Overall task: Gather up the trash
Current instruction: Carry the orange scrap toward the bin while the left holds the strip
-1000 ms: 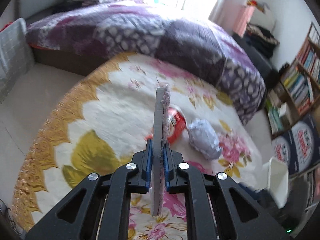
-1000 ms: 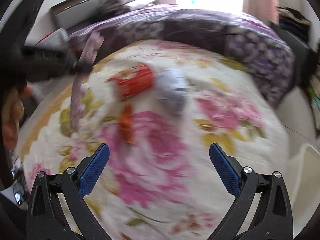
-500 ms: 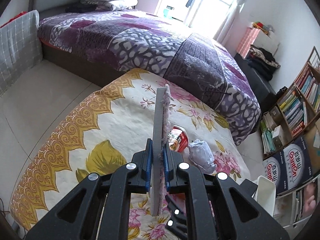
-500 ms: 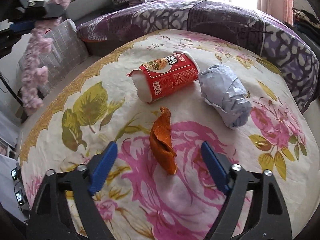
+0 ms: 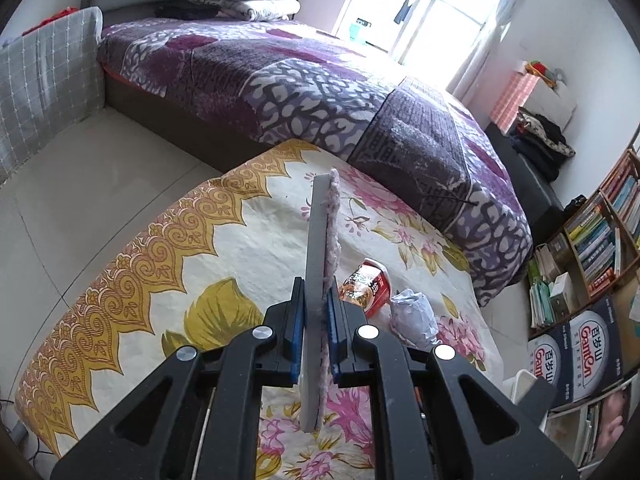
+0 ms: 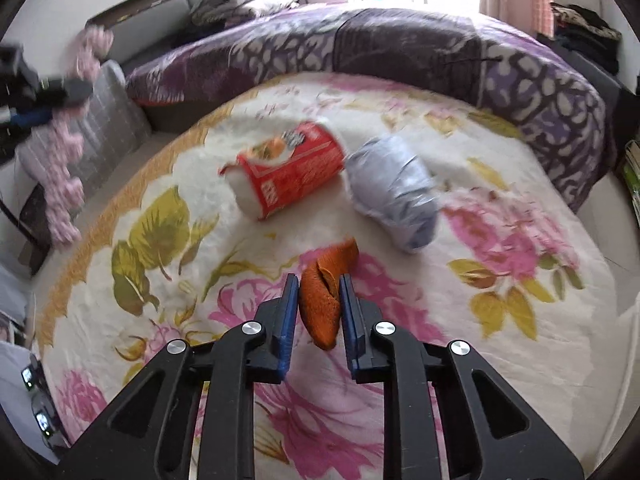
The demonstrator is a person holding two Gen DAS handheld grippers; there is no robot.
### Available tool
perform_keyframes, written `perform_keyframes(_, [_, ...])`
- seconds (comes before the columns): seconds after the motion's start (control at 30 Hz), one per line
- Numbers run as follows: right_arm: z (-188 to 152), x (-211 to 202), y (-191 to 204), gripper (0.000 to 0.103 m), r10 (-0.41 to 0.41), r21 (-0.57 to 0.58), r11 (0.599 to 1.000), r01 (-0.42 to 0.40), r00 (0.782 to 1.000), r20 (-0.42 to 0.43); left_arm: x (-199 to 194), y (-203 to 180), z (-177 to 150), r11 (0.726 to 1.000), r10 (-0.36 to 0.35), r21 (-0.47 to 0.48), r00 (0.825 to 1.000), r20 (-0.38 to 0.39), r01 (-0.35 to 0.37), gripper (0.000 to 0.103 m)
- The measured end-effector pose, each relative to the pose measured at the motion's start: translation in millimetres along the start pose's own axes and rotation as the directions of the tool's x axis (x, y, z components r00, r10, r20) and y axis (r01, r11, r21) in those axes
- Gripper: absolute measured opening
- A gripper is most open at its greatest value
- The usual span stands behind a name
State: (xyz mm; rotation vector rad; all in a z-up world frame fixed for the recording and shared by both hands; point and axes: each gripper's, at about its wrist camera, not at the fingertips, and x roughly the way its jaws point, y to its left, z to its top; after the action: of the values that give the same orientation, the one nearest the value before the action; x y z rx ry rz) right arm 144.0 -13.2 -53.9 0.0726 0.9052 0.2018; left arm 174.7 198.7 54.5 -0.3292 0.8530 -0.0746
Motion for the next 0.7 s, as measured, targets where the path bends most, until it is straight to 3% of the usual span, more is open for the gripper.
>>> perform_keyframes(0.3, [7.3, -43.0, -23.4, 0.018, -0.049, 0.045, 0.998, 0.046, 0.997, 0.056, -4.9, -8.7, -4.3, 0.999, 0.031, -0.008, 0.999, 0.027, -0.031, 0.010])
perform_keyframes(0.7, [1.7, -79.2, -51.9, 0.018, -0.049, 0.091, 0.995, 0.040, 0.994, 0.095, -0.1, -32.6, -14.1, 0.998, 0.046, 0.045, 0.999, 0.022, -0.047, 0.010])
